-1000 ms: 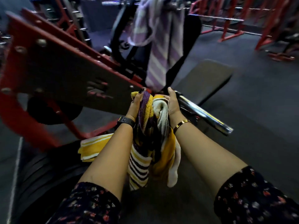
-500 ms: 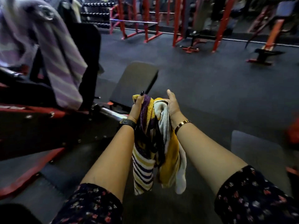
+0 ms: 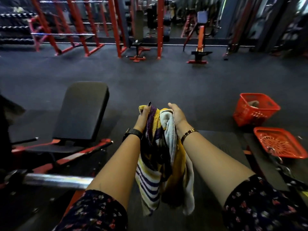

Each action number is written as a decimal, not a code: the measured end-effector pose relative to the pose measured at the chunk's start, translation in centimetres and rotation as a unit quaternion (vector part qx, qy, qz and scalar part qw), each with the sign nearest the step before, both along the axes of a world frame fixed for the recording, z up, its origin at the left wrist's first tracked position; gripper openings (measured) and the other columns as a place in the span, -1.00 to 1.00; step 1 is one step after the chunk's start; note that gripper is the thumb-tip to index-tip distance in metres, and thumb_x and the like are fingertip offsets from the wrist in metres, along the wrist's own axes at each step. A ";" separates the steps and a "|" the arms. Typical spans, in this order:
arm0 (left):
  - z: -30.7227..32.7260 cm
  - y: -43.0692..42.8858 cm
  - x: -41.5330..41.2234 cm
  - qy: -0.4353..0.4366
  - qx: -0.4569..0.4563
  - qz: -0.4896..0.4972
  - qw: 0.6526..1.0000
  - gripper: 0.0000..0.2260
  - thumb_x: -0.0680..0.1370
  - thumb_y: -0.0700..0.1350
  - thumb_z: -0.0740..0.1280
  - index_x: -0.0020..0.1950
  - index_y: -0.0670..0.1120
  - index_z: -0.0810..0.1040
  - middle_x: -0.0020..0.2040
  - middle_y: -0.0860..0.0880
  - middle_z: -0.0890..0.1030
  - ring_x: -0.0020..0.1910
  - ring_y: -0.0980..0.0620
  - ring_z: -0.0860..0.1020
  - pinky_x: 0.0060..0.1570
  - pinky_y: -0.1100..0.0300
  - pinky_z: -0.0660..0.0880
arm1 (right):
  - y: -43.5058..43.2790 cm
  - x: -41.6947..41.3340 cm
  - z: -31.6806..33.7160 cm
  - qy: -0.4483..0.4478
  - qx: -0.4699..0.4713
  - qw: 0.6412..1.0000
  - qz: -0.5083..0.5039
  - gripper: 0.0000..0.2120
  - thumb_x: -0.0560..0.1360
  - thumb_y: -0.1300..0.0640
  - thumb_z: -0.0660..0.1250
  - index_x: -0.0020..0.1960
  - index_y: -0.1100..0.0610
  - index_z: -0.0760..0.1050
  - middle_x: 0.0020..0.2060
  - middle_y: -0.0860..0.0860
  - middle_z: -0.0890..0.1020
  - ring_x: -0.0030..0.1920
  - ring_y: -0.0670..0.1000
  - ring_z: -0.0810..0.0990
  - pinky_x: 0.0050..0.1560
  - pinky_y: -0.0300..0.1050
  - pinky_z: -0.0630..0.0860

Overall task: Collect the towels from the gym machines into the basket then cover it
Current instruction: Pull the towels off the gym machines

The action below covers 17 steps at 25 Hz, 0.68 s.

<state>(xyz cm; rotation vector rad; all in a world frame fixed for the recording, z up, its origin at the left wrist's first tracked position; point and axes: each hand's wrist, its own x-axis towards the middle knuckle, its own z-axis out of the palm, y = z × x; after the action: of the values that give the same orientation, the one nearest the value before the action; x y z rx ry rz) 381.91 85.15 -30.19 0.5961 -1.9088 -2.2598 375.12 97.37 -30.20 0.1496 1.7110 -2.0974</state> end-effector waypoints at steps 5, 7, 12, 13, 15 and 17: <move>2.7 -1.5 -9.6 0.017 -0.028 -0.040 0.999 -0.67 0.32 0.27 0.26 -0.35 0.01 0.49 -0.40 0.01 0.56 -0.31 0.02 0.49 -0.12 0.07 0.39 | -1.0 -7.9 2.5 0.044 0.021 0.996 -0.079 -0.72 0.27 -0.16 0.39 -0.33 0.05 0.48 -0.33 0.02 0.53 -0.32 0.03 0.51 -0.13 0.01 0.45; 2.9 -1.4 -12.3 0.010 -0.034 -0.066 0.997 -0.63 0.31 0.27 0.22 -0.25 -0.03 0.53 -0.27 -0.05 0.59 -0.23 -0.02 0.53 -0.05 0.05 0.44 | -0.7 -10.0 2.6 0.042 0.026 0.994 -0.097 -0.74 0.31 -0.14 0.38 -0.30 0.04 0.49 -0.29 0.03 0.53 -0.28 0.03 0.52 -0.10 0.01 0.46; 2.2 -0.9 -19.8 0.002 -0.037 -0.111 0.993 -0.63 0.49 0.23 0.19 -0.22 -0.05 0.54 -0.25 -0.06 0.60 -0.24 -0.01 0.54 -0.13 0.11 0.44 | 0.6 -16.2 2.3 0.020 -0.012 0.990 -0.137 -0.70 0.49 0.01 0.32 -0.35 0.13 0.43 -0.48 0.04 0.50 -0.43 0.02 0.46 -0.30 -0.08 0.39; 2.3 -0.7 -21.4 -0.003 -0.038 -0.112 0.993 -0.63 0.52 0.21 0.18 -0.23 -0.04 0.52 -0.28 -0.05 0.59 -0.26 0.00 0.53 -0.16 0.12 0.42 | 0.7 -17.7 2.4 0.018 -0.016 0.990 -0.139 -0.69 0.49 0.01 0.32 -0.36 0.13 0.43 -0.49 0.03 0.49 -0.43 0.02 0.46 -0.30 -0.09 0.39; 1.9 -0.5 -24.9 -0.009 -0.037 -0.113 0.993 -0.63 0.57 0.17 0.14 -0.23 -0.06 0.51 -0.34 -0.02 0.59 -0.29 0.02 0.51 -0.25 0.15 0.40 | 0.9 -20.9 2.2 0.014 -0.020 0.990 -0.138 -0.68 0.49 0.02 0.31 -0.37 0.13 0.41 -0.53 0.02 0.49 -0.44 0.02 0.45 -0.32 -0.10 0.39; 1.4 -0.1 -28.2 -0.012 -0.018 -0.115 0.993 -0.60 0.57 0.18 0.13 -0.12 -0.13 0.52 -0.28 -0.05 0.61 -0.26 0.00 0.53 -0.25 0.14 0.44 | 1.2 -24.2 1.8 0.011 -0.014 0.991 -0.130 -0.68 0.49 0.00 0.31 -0.38 0.12 0.42 -0.57 0.00 0.51 -0.44 0.01 0.46 -0.31 -0.08 0.39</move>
<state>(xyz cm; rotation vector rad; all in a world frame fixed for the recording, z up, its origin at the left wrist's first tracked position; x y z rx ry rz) 353.73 85.01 -28.80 0.4186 -2.1245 -2.3543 350.91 98.55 -28.42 0.3595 1.7537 -2.3157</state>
